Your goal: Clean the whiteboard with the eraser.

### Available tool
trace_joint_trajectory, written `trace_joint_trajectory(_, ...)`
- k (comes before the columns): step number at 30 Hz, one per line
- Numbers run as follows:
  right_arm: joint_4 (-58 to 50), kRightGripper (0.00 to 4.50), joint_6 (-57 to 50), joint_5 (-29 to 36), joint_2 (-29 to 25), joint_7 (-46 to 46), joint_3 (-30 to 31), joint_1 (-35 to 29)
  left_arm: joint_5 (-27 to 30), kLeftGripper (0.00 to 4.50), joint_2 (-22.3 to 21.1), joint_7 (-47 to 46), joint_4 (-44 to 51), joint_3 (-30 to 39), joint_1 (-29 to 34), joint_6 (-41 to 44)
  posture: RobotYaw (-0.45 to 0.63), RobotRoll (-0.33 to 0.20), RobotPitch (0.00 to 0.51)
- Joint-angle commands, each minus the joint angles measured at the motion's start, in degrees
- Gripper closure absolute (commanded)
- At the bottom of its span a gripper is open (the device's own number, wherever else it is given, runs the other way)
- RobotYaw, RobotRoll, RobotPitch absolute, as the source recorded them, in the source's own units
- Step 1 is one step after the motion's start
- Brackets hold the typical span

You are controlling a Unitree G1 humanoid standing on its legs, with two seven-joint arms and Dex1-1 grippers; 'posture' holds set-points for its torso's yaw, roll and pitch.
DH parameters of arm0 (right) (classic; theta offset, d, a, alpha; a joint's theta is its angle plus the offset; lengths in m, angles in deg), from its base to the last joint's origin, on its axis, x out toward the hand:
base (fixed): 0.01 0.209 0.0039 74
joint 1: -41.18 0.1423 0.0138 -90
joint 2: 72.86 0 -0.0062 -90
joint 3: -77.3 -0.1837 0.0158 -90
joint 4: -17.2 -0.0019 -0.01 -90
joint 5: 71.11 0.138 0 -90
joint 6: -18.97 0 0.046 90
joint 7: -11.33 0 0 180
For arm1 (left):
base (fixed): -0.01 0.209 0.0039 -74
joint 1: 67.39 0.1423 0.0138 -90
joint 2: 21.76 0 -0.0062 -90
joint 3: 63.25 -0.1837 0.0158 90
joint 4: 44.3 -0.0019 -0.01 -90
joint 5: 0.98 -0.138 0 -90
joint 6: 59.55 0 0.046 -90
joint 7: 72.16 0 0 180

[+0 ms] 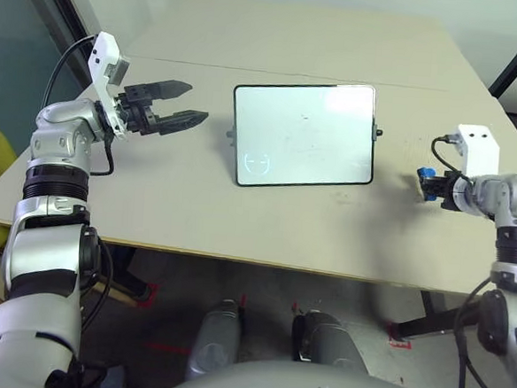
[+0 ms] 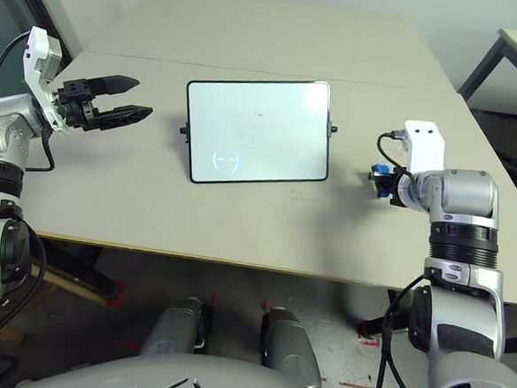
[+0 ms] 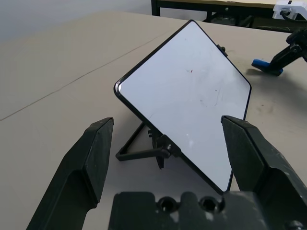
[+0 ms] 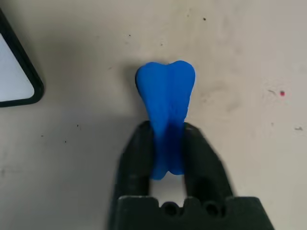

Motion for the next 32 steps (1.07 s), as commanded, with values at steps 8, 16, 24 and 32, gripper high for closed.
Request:
trace_joint_trajectory(8,-2.01,0.03,13.59,5.21,-9.4,-2.15,-4.56,0.81,-0.68,0.0,-1.03,-9.22,-3.95,3.8,0.79,-5.87,0.15,0.0,0.047)
trace_joint_trajectory(16,10.7,0.03,58.83,5.25,-2.61,2.03,-11.17,-5.64,-7.68,0.0,0.42,-39.57,-15.89,5.24,0.82,-19.32,0.16,0.0,0.045)
trace_joint_trajectory(24,24.35,0.03,84.05,3.56,2.47,16.93,-12.66,-5.44,-10.28,0.0,2.69,-57.13,-23.05,5.86,1.53,-23.28,0.13,0.0,0.049)
trace_joint_trajectory(32,35.13,0.03,91.37,4.79,2.3,20.95,-12.09,-4.17,-10.77,0.0,4.84,-65.9,-26.19,5.84,1.24,-22.89,0.13,0.0,0.037)
